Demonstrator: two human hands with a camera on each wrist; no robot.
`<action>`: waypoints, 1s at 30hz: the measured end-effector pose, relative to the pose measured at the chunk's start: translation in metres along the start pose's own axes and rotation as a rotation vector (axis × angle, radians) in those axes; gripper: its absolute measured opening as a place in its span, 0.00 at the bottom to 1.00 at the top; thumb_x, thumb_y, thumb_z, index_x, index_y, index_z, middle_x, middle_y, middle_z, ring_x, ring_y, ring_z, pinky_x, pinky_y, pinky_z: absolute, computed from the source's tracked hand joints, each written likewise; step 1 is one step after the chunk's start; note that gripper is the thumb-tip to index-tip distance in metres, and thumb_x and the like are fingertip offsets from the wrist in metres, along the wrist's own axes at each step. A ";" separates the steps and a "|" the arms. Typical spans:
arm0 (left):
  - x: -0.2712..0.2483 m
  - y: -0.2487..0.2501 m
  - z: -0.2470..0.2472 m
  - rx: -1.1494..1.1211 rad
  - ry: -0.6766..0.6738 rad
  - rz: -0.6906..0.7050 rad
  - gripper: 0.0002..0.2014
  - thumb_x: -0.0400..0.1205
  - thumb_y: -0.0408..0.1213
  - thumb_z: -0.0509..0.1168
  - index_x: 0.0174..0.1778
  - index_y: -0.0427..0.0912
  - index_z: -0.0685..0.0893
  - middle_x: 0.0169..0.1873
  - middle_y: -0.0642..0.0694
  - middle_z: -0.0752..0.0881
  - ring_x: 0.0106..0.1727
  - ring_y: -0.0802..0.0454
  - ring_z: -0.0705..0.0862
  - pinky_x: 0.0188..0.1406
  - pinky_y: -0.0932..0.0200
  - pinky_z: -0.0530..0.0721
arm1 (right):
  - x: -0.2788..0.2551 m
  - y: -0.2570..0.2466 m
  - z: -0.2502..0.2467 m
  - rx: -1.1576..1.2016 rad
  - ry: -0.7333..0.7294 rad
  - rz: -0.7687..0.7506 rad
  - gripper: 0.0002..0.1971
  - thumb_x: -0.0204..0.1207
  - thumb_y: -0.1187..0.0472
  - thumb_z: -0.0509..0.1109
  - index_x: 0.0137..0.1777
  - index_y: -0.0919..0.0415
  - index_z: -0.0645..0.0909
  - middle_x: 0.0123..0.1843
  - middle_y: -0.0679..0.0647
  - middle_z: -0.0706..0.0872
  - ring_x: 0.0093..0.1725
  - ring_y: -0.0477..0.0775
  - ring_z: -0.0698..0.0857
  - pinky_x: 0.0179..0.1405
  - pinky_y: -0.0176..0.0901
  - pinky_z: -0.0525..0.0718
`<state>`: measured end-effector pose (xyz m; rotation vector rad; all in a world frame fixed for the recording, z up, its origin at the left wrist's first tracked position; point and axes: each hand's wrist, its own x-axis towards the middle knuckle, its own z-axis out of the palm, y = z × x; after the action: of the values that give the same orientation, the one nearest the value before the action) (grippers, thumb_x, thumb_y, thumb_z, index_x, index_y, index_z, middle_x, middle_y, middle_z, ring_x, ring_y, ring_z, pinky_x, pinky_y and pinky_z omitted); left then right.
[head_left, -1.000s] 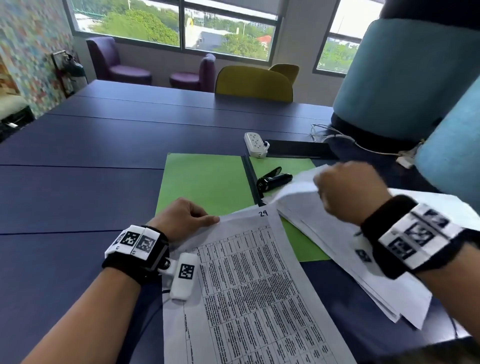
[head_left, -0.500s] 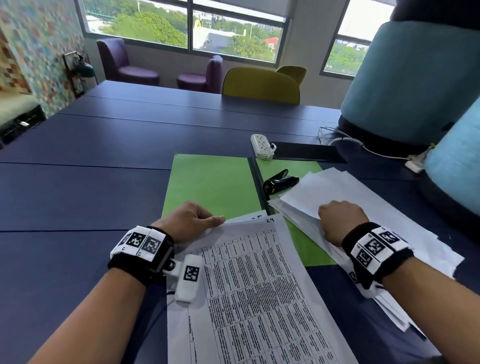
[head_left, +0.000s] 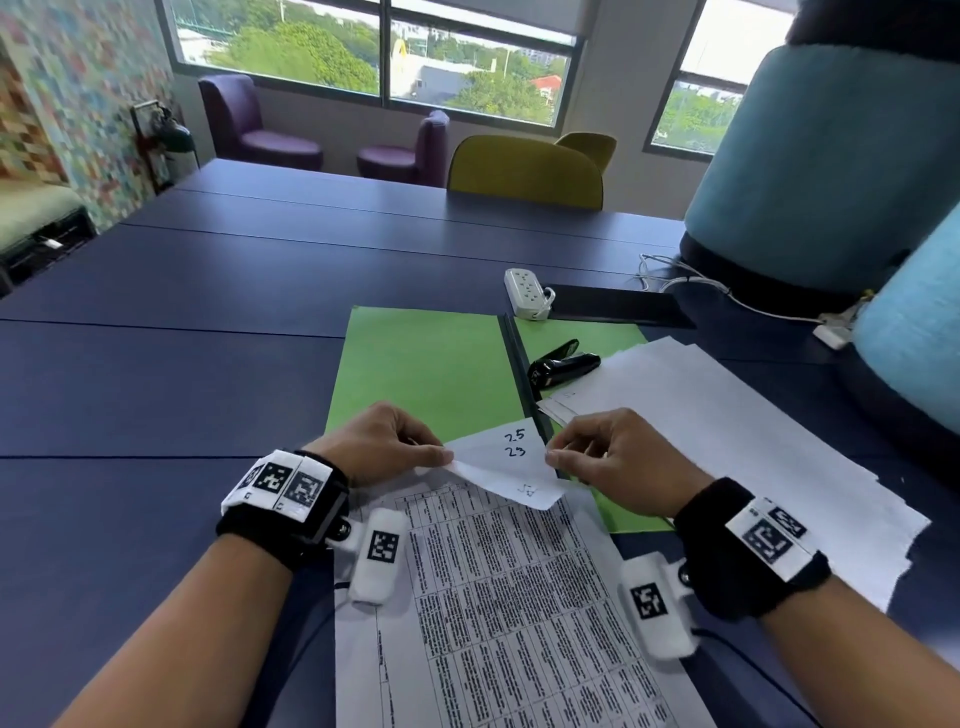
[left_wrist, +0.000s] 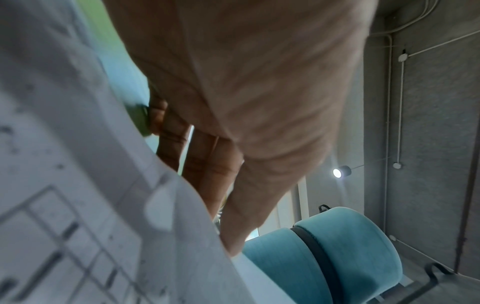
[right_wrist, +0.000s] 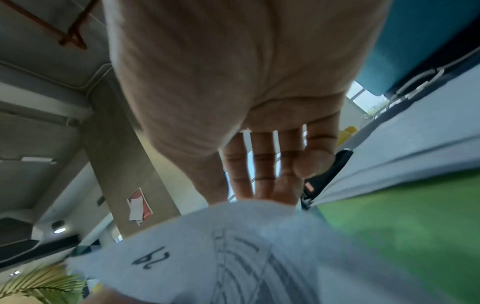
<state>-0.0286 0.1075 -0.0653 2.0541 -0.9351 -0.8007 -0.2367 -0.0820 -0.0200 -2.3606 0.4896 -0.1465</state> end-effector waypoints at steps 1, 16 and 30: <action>0.000 0.001 0.000 0.000 -0.004 0.004 0.05 0.77 0.50 0.77 0.37 0.56 0.94 0.37 0.55 0.93 0.38 0.60 0.86 0.43 0.61 0.83 | 0.000 0.000 0.005 0.056 -0.006 -0.027 0.07 0.76 0.52 0.77 0.43 0.54 0.90 0.35 0.54 0.88 0.30 0.40 0.78 0.35 0.35 0.80; 0.000 0.003 -0.002 0.000 -0.003 0.032 0.06 0.74 0.41 0.80 0.31 0.53 0.94 0.33 0.48 0.93 0.33 0.58 0.84 0.39 0.59 0.82 | 0.004 -0.017 0.024 0.041 0.071 -0.187 0.16 0.77 0.56 0.76 0.30 0.38 0.87 0.34 0.42 0.81 0.35 0.45 0.79 0.42 0.45 0.82; -0.001 -0.001 -0.004 -0.055 0.056 -0.043 0.28 0.73 0.65 0.74 0.23 0.42 0.82 0.19 0.50 0.79 0.18 0.52 0.72 0.24 0.61 0.68 | -0.006 0.027 -0.029 0.071 -0.076 0.224 0.16 0.78 0.54 0.75 0.31 0.60 0.84 0.27 0.51 0.82 0.29 0.49 0.76 0.31 0.45 0.75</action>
<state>-0.0252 0.1101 -0.0639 2.0444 -0.8310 -0.7788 -0.2572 -0.1159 -0.0163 -2.2153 0.6957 0.0292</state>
